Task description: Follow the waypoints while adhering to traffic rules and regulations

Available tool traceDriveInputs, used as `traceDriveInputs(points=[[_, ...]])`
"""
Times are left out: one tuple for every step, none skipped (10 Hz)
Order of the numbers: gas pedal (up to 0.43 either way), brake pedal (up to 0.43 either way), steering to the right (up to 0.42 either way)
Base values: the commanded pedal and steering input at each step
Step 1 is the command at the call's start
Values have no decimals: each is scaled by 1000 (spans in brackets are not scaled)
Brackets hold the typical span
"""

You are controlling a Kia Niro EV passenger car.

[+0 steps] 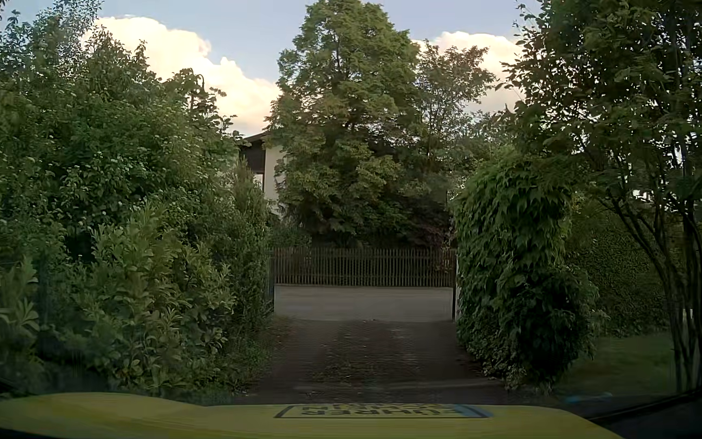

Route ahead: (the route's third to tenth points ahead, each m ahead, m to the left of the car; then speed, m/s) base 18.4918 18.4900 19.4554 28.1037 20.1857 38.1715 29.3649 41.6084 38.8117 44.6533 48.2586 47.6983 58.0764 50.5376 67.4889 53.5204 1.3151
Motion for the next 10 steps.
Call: traceDriveInputs(points=[[0,73,-11],[0,24,-10],[0,6,-10],[0,0,-10],[0,0,-10],[0,0,-9],[0,0,-7],[0,0,-6],[0,18,-6],[0,73,-6]])
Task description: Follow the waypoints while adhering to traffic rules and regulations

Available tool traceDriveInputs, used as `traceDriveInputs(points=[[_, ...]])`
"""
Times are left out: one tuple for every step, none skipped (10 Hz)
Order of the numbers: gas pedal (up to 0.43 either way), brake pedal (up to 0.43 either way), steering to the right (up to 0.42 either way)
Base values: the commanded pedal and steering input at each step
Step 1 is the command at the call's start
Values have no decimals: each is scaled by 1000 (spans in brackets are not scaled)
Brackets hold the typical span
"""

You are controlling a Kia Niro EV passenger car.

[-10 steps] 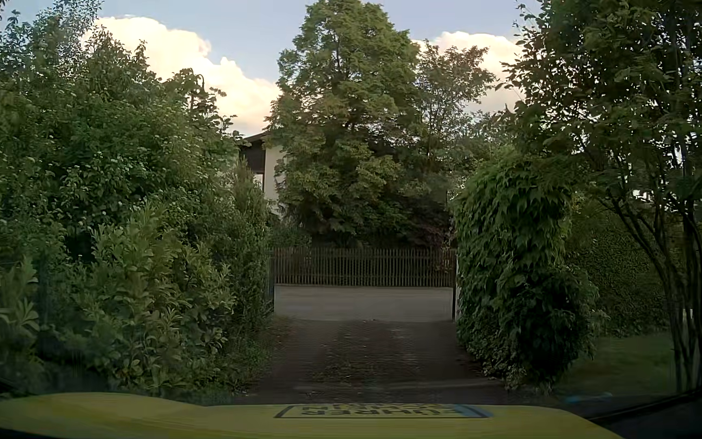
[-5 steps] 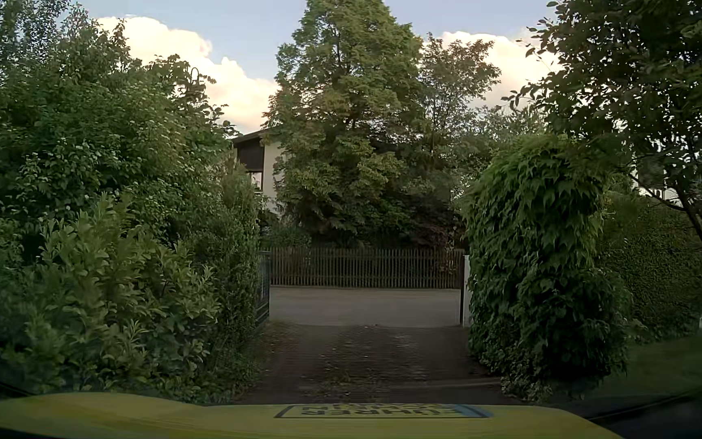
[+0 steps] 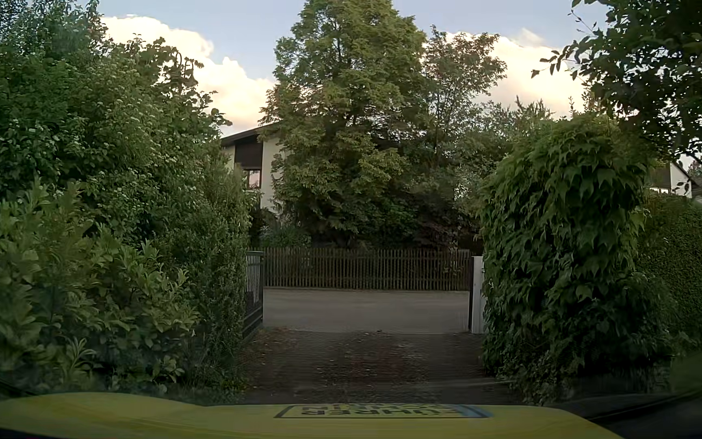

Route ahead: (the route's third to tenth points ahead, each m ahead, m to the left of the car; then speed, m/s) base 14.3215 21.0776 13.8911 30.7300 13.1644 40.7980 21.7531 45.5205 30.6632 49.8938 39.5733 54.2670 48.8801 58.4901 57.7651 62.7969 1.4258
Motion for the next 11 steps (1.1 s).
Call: traceDriveInputs(points=[[0,110,-4],[0,134,-1],[0,146,-2],[0,159,-3],[0,171,-3],[0,177,-3],[0,189,-3],[0,189,-3],[0,189,-3],[0,189,-3],[0,189,-3]])
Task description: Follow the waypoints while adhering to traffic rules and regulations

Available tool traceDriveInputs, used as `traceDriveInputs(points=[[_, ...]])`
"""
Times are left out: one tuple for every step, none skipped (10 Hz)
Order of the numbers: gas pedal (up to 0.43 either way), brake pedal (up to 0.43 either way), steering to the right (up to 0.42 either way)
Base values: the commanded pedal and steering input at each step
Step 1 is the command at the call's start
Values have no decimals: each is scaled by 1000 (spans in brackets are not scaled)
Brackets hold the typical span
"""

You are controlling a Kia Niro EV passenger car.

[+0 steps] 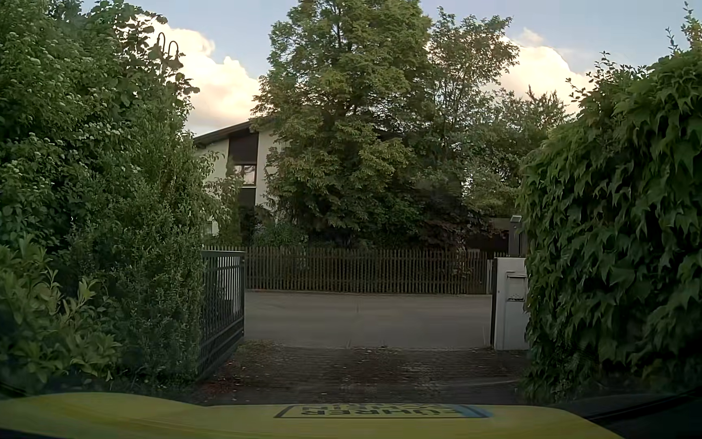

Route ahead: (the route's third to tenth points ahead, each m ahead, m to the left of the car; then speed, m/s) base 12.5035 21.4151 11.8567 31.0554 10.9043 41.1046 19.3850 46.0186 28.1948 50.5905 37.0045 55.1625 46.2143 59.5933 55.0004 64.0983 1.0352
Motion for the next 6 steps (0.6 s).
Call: traceDriveInputs(points=[[0,189,-3],[0,189,-3],[0,183,-3],[0,177,-3],[0,177,-3],[0,177,-3]])
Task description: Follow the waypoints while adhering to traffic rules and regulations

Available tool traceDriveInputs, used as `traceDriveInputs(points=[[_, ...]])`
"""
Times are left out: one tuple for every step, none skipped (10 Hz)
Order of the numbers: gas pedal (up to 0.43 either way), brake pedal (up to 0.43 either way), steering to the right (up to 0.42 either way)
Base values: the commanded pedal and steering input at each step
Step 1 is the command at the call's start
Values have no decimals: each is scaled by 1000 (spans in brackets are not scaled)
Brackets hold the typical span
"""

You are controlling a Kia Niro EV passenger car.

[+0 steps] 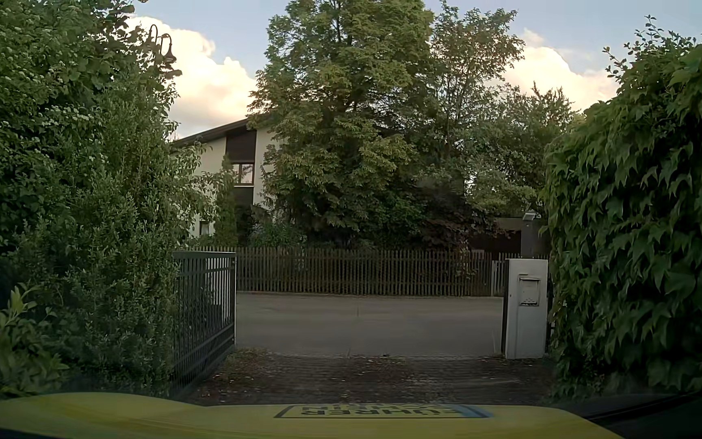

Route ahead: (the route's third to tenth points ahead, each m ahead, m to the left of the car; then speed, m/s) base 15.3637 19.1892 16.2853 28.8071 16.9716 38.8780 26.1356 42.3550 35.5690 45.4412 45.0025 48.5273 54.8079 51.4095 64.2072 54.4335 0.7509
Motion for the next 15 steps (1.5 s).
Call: traceDriveInputs(points=[[0,165,-3],[0,152,-3],[0,128,-3],[0,110,-3],[0,98,-3],[0,61,-3],[0,43,-3],[0,24,-3],[0,18,-3],[0,24,-3],[0,24,-3],[0,24,-3],[0,18,-3],[0,18,-3],[0,18,-3]])
